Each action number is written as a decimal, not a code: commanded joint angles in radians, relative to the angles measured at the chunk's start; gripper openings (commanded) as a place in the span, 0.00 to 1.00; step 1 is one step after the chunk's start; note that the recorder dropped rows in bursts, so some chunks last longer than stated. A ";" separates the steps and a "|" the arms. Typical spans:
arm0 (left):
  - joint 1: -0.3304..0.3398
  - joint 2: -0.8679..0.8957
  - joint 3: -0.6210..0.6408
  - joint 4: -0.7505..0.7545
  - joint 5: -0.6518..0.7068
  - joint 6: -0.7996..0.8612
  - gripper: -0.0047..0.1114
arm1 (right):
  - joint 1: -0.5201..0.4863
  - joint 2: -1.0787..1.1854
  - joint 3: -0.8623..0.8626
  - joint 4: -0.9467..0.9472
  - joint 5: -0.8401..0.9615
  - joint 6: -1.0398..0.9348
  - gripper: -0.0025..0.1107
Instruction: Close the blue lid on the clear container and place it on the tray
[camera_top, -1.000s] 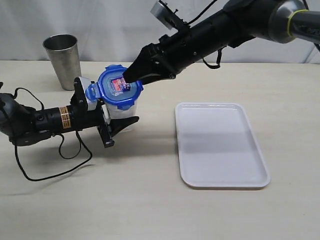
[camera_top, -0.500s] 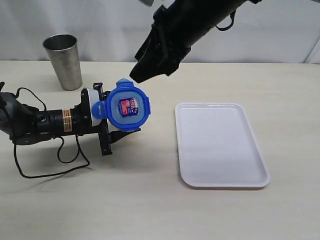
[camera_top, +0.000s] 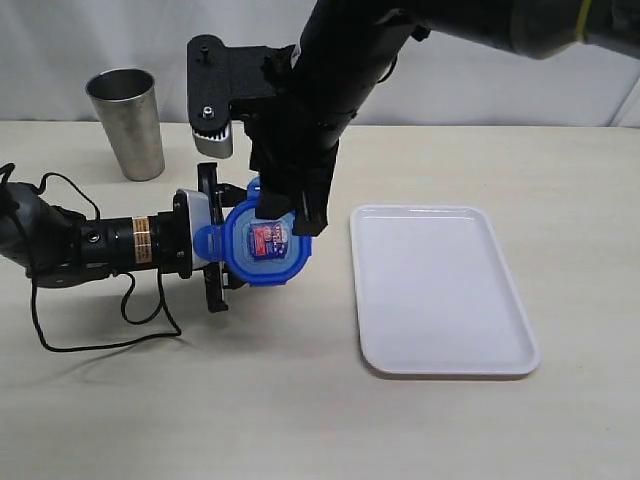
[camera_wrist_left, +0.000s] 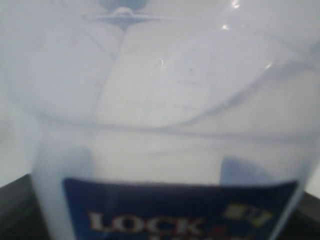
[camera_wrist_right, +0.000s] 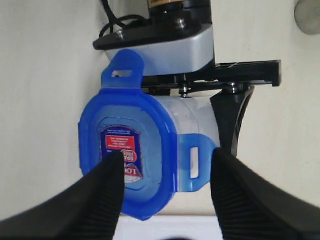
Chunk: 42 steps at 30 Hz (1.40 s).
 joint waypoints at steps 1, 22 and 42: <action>-0.004 -0.014 -0.004 -0.012 -0.022 0.001 0.04 | 0.005 0.040 0.005 -0.027 -0.015 0.019 0.45; -0.012 -0.014 -0.004 -0.035 -0.022 -0.085 0.04 | 0.005 0.195 0.005 -0.032 -0.004 0.057 0.17; -0.012 -0.014 -0.004 -0.102 -0.022 -0.362 0.04 | -0.023 0.058 0.003 -0.192 -0.196 0.398 0.12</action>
